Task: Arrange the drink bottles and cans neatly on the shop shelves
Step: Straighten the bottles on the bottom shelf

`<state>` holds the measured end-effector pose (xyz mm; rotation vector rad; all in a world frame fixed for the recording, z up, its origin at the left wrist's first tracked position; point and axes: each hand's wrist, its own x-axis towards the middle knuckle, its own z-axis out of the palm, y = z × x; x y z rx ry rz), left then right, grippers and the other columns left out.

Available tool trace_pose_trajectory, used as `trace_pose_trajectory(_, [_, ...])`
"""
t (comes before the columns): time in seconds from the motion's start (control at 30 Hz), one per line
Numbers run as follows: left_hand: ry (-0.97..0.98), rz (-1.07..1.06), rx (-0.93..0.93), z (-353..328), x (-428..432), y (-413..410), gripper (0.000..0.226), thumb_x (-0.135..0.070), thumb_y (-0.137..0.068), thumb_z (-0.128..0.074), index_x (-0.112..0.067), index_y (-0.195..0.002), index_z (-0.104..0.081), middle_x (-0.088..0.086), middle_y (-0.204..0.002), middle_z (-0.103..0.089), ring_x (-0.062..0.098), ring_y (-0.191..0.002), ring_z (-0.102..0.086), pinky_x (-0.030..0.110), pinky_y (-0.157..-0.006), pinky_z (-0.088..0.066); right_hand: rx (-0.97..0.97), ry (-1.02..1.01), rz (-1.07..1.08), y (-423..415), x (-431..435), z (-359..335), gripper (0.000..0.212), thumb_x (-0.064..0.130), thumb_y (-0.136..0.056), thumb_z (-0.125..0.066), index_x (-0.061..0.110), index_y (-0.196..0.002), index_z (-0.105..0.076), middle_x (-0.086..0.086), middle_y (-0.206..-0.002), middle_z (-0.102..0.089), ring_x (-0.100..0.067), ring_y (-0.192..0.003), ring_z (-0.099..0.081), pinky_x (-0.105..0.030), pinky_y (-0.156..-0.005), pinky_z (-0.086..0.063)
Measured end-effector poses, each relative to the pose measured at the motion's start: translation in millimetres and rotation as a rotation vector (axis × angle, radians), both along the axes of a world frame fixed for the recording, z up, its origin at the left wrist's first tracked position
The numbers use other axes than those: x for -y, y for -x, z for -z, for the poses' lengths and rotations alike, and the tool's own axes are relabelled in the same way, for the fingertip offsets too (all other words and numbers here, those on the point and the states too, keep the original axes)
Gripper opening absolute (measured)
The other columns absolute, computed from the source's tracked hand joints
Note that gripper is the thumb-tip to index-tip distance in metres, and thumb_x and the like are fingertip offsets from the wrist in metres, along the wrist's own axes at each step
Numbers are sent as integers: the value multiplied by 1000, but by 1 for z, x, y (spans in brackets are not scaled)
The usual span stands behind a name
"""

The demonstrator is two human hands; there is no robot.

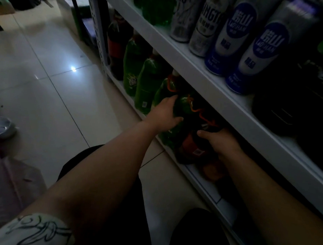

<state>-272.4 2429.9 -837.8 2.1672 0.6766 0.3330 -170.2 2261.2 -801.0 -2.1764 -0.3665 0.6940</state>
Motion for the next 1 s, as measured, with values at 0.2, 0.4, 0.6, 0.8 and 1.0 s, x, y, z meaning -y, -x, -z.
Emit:
trace_pose_trajectory(0.2, [-37,-42,8,3,1,-1,89,-36,-81,-71,-17,-151,-20,13,-148,-33,26,-134,-36,31,-110,-31,402,225,-17,15,3,-14,77,64,-72,-66,14,-130,-55,-10,-130,-58,-29,-119,-54,-30,-94,-39])
trace_pose_trajectory(0.4, [-49,-36,10,3,-3,-4,90,-36,-78,-73,-18,-150,-22,14,-146,-36,27,-133,-37,27,-105,-29,172,195,-125,-1,-8,-24,55,35,-95,-54,2,-137,-44,-15,-142,-46,-26,-127,-46,-15,-90,-34])
trace_pose_trajectory(0.6, [-81,-38,-16,3,-3,-3,89,-36,-80,-72,-17,-151,-21,13,-148,-36,26,-133,-37,26,-104,-30,77,72,-56,-3,-11,-24,52,19,-90,-63,6,-137,-45,-14,-143,-44,-28,-129,-43,-22,-100,-30])
trace_pose_trajectory(0.8, [-93,-40,-35,1,-1,-3,88,-35,-81,-71,-17,-151,-20,13,-148,-36,27,-133,-38,33,-106,-34,392,95,53,20,4,-11,87,60,-65,-75,15,-135,-49,-6,-135,-54,-25,-123,-51,-24,-94,-35])
trace_pose_trajectory(1.0, [-71,-41,-57,0,1,-4,88,-34,-82,-70,-17,-151,-19,11,-149,-34,27,-134,-37,36,-109,-35,320,160,102,12,0,0,71,53,-71,-74,11,-126,-58,-11,-127,-60,-30,-115,-56,-33,-93,-44])
